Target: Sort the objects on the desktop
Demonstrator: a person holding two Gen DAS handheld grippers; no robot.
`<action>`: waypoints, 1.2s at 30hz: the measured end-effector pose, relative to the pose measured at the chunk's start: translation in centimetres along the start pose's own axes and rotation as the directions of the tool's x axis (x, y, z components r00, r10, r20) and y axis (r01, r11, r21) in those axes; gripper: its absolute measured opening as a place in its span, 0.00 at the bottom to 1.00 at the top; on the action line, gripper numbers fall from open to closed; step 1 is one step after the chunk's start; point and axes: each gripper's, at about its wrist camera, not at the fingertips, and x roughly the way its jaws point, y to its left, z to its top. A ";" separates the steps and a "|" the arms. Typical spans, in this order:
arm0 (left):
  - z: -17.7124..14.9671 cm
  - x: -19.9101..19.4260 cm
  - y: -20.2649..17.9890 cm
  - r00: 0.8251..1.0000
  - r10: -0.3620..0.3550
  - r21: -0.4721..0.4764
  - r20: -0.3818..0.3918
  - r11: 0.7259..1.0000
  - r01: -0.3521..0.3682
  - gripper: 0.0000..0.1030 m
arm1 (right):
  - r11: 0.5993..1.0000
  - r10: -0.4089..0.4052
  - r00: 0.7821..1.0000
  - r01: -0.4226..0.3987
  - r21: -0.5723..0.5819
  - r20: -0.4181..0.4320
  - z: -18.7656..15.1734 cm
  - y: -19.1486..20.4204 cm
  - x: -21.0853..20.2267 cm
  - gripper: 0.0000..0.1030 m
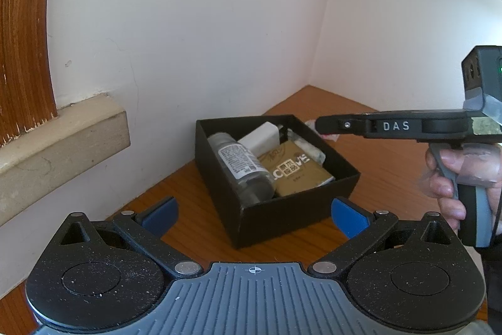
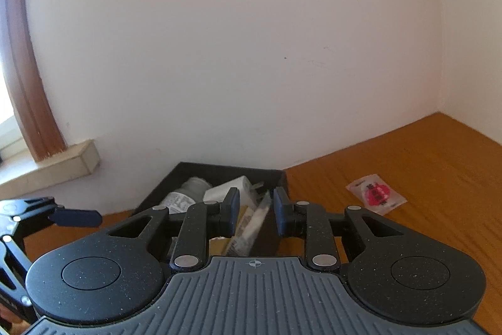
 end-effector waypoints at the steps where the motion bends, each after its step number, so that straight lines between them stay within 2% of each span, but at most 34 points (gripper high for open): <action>1: 0.0 0.0 0.0 1.000 0.000 0.000 0.000 1.000 0.000 1.00 | 1.000 -0.005 1.000 0.005 -0.009 -0.002 -0.1 -0.4 -0.4 0.25; 5: 0.0 0.0 -0.1 1.000 0.000 0.001 0.000 1.000 0.000 1.00 | 0.999 -0.029 0.999 0.029 -0.035 -0.011 -0.8 -1.6 -1.5 0.25; 7: 0.0 0.1 -0.1 1.000 0.000 0.002 -0.001 1.000 0.000 1.00 | 0.999 -0.039 0.999 0.038 -0.032 -0.017 -1.3 -2.6 -2.2 0.33; 9: 0.0 0.1 -0.1 1.000 0.003 0.003 -0.002 1.000 -0.003 1.00 | 0.998 -0.052 0.998 0.051 -0.024 -0.022 -1.8 -3.6 -2.7 0.45; 13: -0.1 0.2 -0.5 1.000 0.010 0.010 -0.003 1.000 -0.010 1.00 | 0.997 -0.074 0.997 0.073 -0.007 -0.034 -2.9 -5.7 -3.6 0.61; 15: 0.0 0.0 -0.6 1.000 0.009 0.012 0.000 1.000 -0.009 1.00 | 0.997 -0.081 0.996 0.081 -0.005 -0.042 -3.5 -6.6 -3.8 0.78; 17: 0.3 -0.2 -0.8 1.000 0.008 0.011 0.009 1.000 -0.008 1.00 | 0.996 -0.093 0.994 0.092 -0.008 -0.049 -4.2 -7.4 -3.9 0.83; 25: 2.0 0.5 -2.8 1.000 0.006 0.044 0.011 0.999 -0.007 1.00 | 0.993 -0.115 0.991 0.114 -0.023 -0.065 -5.3 -9.4 -3.7 0.92; 36: 7.1 5.3 -6.9 0.996 -0.087 0.016 -0.018 0.996 0.087 1.00 | 0.995 -0.099 0.992 0.096 -0.038 -0.080 -6.3 -11.1 -5.5 0.98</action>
